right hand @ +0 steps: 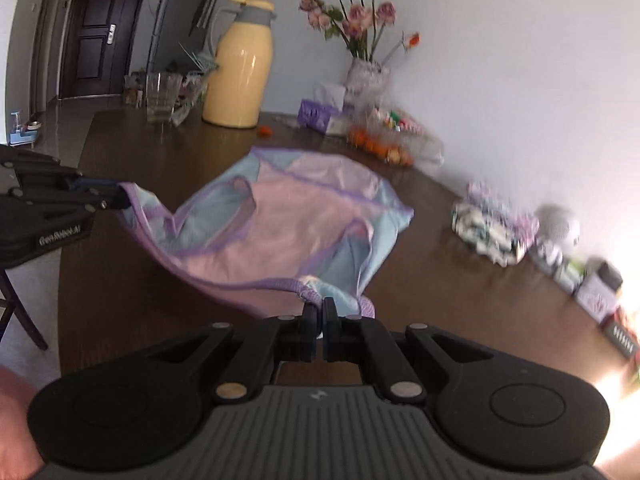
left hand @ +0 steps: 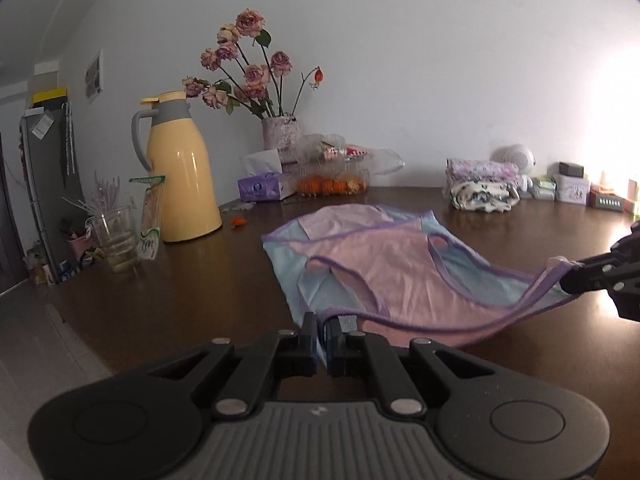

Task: Fold clothes
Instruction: 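Lay the garment flat on the table and open both grippers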

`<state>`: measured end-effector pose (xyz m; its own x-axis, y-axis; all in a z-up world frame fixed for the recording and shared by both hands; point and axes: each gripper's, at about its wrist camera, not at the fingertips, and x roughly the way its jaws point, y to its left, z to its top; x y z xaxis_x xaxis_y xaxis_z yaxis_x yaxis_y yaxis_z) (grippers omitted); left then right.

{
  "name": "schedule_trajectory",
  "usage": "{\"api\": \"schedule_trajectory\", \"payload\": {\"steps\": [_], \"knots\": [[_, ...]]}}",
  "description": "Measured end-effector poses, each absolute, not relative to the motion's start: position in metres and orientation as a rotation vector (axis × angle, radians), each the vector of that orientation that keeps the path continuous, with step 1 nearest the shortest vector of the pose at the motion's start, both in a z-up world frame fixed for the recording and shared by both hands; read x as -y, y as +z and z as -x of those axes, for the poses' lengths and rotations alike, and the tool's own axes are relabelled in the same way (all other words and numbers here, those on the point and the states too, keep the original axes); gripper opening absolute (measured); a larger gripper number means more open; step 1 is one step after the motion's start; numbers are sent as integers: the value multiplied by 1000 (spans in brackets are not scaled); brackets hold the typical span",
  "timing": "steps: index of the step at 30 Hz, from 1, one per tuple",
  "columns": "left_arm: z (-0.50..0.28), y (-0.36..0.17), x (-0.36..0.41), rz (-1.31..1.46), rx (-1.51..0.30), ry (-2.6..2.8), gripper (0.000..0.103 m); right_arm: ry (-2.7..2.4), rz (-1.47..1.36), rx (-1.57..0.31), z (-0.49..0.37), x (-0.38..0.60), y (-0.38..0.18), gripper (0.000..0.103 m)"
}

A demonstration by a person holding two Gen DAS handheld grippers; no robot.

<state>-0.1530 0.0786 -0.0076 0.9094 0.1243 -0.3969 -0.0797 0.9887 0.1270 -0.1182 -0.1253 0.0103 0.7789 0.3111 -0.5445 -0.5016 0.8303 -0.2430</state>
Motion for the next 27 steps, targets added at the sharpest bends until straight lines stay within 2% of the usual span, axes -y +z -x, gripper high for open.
{"api": "schedule_trajectory", "payload": {"steps": [4,9,10,11,12,13,14,15,19,24,27], "knots": [[163,-8,-77,-145,-430,74,4,435,378,-548,136,132,0,2],[172,-11,-77,-155,-472,18,10,437,391,-586,139,132,-8,4],[173,-11,-79,-152,-484,6,11,441,391,-595,140,132,-9,7],[175,-11,-82,-144,-500,-9,16,450,389,-608,143,134,-10,9],[178,-10,-85,-134,-519,-27,25,460,387,-621,147,135,-10,17],[180,-9,-89,-121,-538,-45,30,478,372,-637,150,138,-9,30],[184,-6,-94,-106,-556,-62,40,498,356,-654,154,142,-7,37],[188,-5,-99,-90,-570,-78,46,518,340,-670,157,145,-5,42],[192,9,-123,-25,-577,-119,48,550,194,-686,154,165,16,44],[163,31,-126,-5,-569,-130,52,528,76,-700,108,172,29,44],[135,30,-114,-70,-625,-134,52,509,61,-749,69,169,27,40]]}}
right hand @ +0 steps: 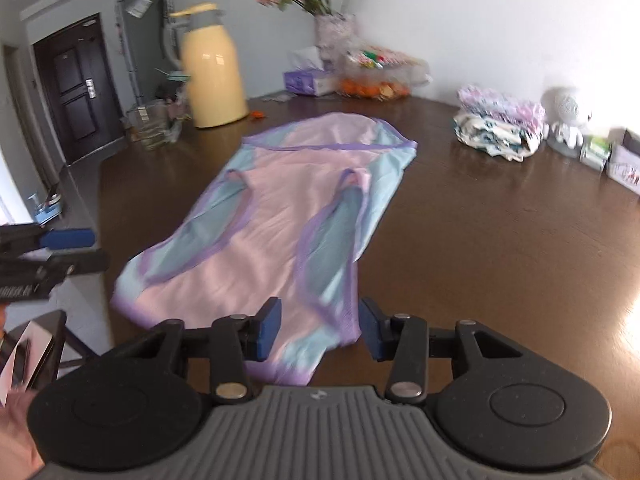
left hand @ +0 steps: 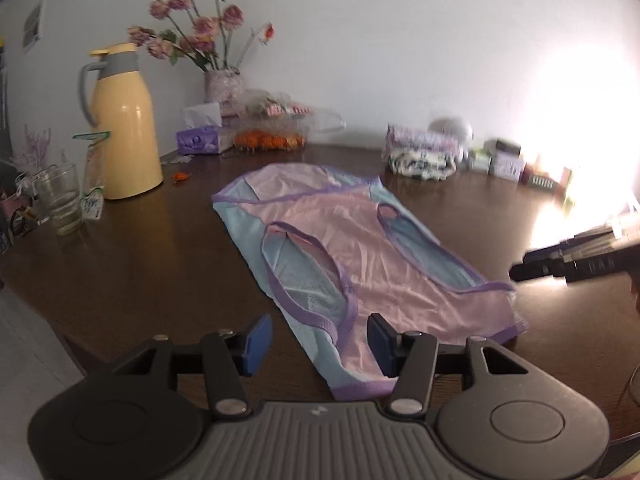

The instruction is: Fold clothes

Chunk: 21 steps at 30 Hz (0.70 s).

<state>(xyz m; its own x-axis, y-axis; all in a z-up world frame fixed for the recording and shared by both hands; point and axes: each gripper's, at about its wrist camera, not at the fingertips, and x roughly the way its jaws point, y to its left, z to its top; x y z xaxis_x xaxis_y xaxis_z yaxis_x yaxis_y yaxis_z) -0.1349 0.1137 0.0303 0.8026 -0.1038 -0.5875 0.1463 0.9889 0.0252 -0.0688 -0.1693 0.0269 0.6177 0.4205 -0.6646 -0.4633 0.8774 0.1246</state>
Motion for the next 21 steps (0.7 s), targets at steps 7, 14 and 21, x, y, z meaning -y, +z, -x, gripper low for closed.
{"api": "schedule_trajectory", "payload": {"steps": [7,14,21], "knots": [[93,6,-118,-75,-777,-127,38,517,97,-839,22,154,5,37],[82,-2,-136,9,-842,-129,13,537,133,-888,19,149,-7,15],[86,-1,-148,78,-850,-118,8,505,249,-891,23,147,-5,4]]}}
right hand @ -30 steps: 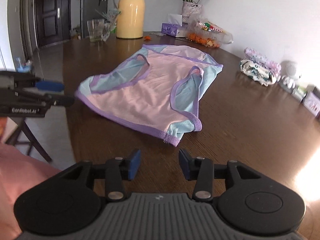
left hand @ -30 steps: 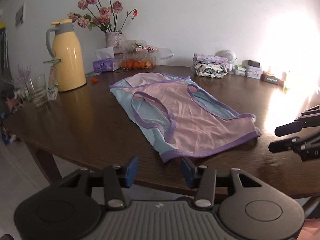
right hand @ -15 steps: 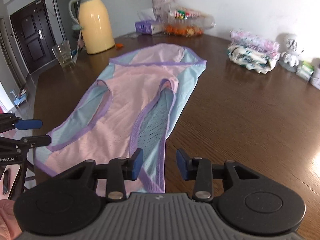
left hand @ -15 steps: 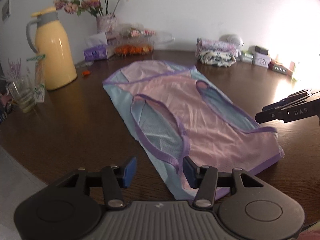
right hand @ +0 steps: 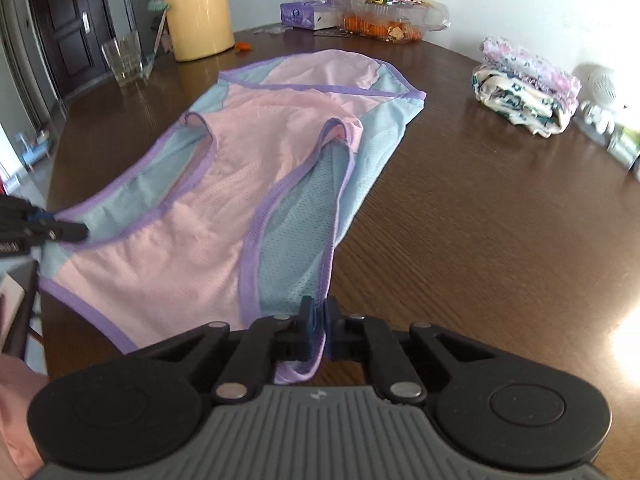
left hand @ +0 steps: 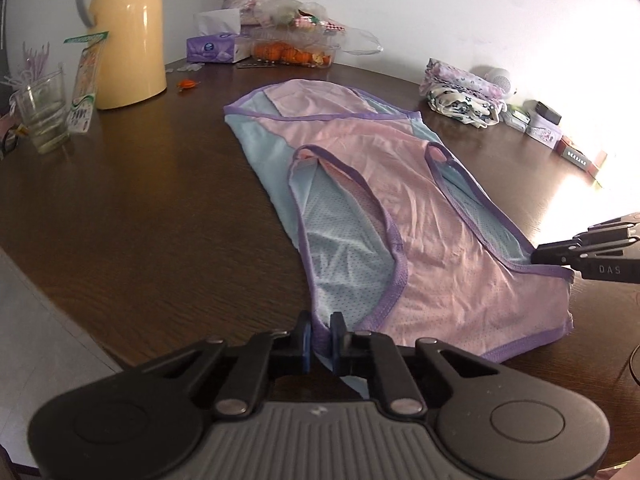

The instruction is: Fold clothes

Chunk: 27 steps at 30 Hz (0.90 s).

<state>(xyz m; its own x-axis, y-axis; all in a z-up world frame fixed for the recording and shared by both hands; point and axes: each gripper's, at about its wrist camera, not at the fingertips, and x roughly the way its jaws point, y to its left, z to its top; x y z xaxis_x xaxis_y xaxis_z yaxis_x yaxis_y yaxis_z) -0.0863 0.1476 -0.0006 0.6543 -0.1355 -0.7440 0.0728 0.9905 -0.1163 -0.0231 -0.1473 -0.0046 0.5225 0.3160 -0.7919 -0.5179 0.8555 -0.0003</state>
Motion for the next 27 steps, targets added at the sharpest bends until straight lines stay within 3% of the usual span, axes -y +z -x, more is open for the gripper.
{"api": "schedule_trajectory", "payload": {"steps": [4,6,8,10,14,17,26,27], "knots": [[89,1,-152,129,-853,-125,12,478,324,-880,28,144,-4,5],[90,4,-158,189,-853,-153,22,485,292,-876,28,147,0,6],[89,9,-163,209,-838,-156,25,501,242,-850,30,153,9,10],[88,14,-162,182,-815,-149,25,533,202,-826,35,155,20,16],[83,25,-149,81,-785,-240,25,646,183,-858,37,146,27,18],[77,32,-129,-52,-773,-327,26,677,253,-893,31,132,23,28],[46,9,-105,-186,-928,-448,25,753,308,-1011,18,123,9,28],[45,6,-106,-181,-941,-458,25,763,309,-1019,17,124,9,23]]}}
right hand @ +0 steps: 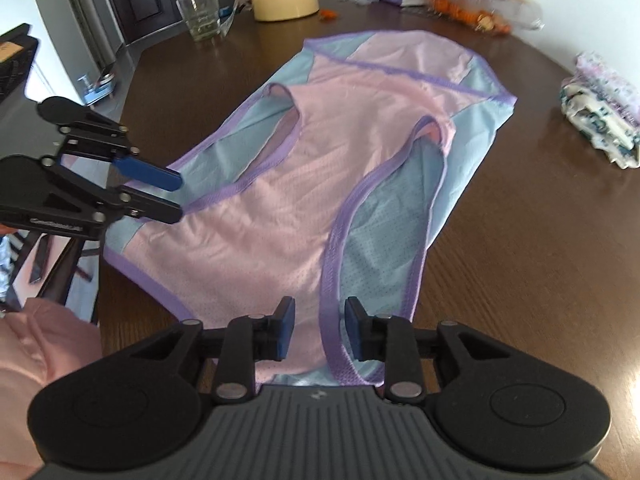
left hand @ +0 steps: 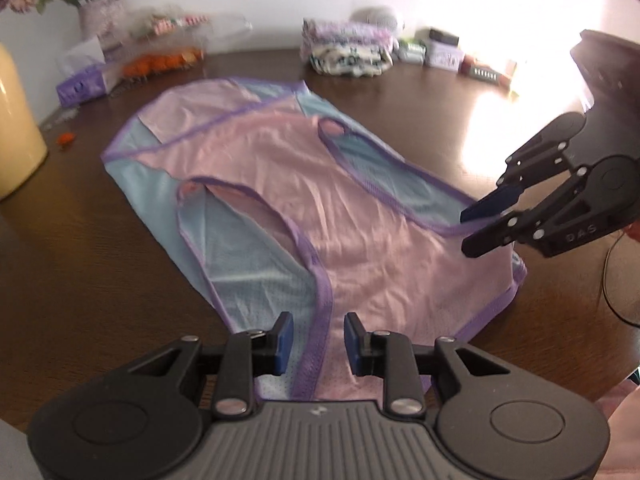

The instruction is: Fold clothes

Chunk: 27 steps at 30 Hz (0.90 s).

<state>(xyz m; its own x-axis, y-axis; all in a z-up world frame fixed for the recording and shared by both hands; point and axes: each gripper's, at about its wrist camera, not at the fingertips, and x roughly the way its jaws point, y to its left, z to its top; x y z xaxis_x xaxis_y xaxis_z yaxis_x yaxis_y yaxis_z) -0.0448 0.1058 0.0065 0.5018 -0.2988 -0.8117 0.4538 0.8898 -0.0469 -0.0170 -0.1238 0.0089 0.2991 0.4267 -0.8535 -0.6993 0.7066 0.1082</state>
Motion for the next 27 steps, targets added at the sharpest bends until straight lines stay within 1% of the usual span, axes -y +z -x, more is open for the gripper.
{"api": "schedule_trajectory", "payload": {"steps": [1,2,4,5,8,13,22,27], "knots": [[44,5,-107,-176,-951,-466,25,774,311,-1026,16,124,9,15],[44,4,-107,-178,-955,-471,24,784,313,-1033,16,124,9,10],[43,3,-108,-179,-960,-482,10,805,321,-1040,15,125,10,4],[42,3,-108,-177,-962,-487,4,813,327,-1039,16,126,11,4],[43,5,-108,-184,-959,-505,3,848,327,-1040,17,131,17,3],[55,14,-109,-198,-947,-537,3,881,331,-1053,19,141,21,3],[68,13,-114,-196,-984,-549,3,909,343,-1090,19,138,13,4],[70,19,-118,-187,-956,-577,2,929,356,-1088,16,138,15,4]]}}
